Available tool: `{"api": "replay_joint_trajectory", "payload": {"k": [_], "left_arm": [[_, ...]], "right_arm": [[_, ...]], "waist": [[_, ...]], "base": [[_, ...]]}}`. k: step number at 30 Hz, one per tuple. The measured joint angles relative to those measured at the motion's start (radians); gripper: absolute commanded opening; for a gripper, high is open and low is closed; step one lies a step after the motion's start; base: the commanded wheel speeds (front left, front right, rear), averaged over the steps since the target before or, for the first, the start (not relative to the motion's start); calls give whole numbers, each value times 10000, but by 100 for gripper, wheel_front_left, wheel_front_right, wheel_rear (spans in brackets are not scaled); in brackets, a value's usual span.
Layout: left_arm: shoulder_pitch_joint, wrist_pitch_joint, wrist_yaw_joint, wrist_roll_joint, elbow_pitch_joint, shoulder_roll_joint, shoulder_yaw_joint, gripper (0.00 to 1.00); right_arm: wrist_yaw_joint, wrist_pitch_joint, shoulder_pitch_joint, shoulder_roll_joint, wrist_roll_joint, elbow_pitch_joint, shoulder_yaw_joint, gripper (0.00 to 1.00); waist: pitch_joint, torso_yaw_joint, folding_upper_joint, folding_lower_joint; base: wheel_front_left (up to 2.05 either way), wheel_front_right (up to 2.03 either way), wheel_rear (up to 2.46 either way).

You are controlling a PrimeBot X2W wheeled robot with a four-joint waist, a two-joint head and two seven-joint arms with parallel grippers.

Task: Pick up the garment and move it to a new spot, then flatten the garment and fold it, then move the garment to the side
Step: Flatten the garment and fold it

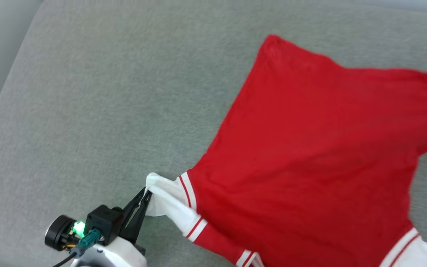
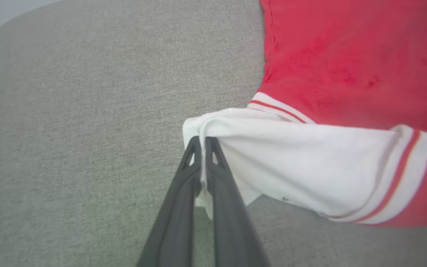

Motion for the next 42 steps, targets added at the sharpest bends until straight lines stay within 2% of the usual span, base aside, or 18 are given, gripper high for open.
{"api": "replay_joint_trajectory", "payload": {"k": [6, 11, 15, 19, 25, 26, 27, 28, 32, 37, 42], "left_arm": [[456, 157, 186, -119, -161, 385, -27, 0], [798, 161, 359, -288, -336, 681, 52, 0], [909, 157, 443, -366, -397, 830, 105, 0], [966, 157, 447, -372, -439, 855, 107, 0], [954, 174, 435, -391, -428, 899, 104, 0], [955, 174, 435, -418, -422, 901, 105, 0], [957, 174, 433, -454, -412, 903, 105, 0], [959, 174, 433, -456, -403, 903, 104, 0], [965, 201, 435, -456, -389, 890, 79, 0], [948, 186, 477, -416, -449, 828, 77, 0], [709, 186, 443, -230, -464, 658, 4, 0]], "right_arm": [[0, -855, 2370, -1174, 577, -499, 58, 0], [0, -1649, 4800, -1618, 1024, -265, 71, 0], [0, -2420, 6563, -1590, 1302, 17, 82, 0], [0, -3126, 7964, -1143, 1434, 261, 138, 0], [0, -3797, 8794, -458, 1264, 403, 65, 0], [0, -3873, 8793, -414, 1256, 407, -79, 22], [0, -3944, 8775, -412, 1233, 403, -251, 40], [0, -4025, 8733, -426, 1193, 389, -462, 100], [0, -4103, 8358, -706, 1168, -29, -1250, 100], [0, -3893, 7087, -1104, 1156, -1009, -2301, 100], [0, -2778, 5327, -1210, 1030, -1766, -2263, 100]], "waist": [[-679, -875, 0, 0], [-1056, -1539, 0, -1], [-1216, -1963, 0, -1], [-1257, -2194, 0, -1], [-1228, -2263, 0, -1], [-1237, -2272, 0, -1], [-1253, -2277, 0, -1], [-1271, -2275, 0, -1], [-1328, -2199, 0, -1], [-1210, -2012, 0, -1], [-924, -1701, 0, -1]], "base": [[0, 0, 0], [0, 0, 0], [0, 0, 0], [0, 0, 0], [0, 0, 0], [0, 0, 0], [0, 0, 0], [0, 0, 0], [0, 0, 0], [0, 0, 0], [0, 0, 0]]}}
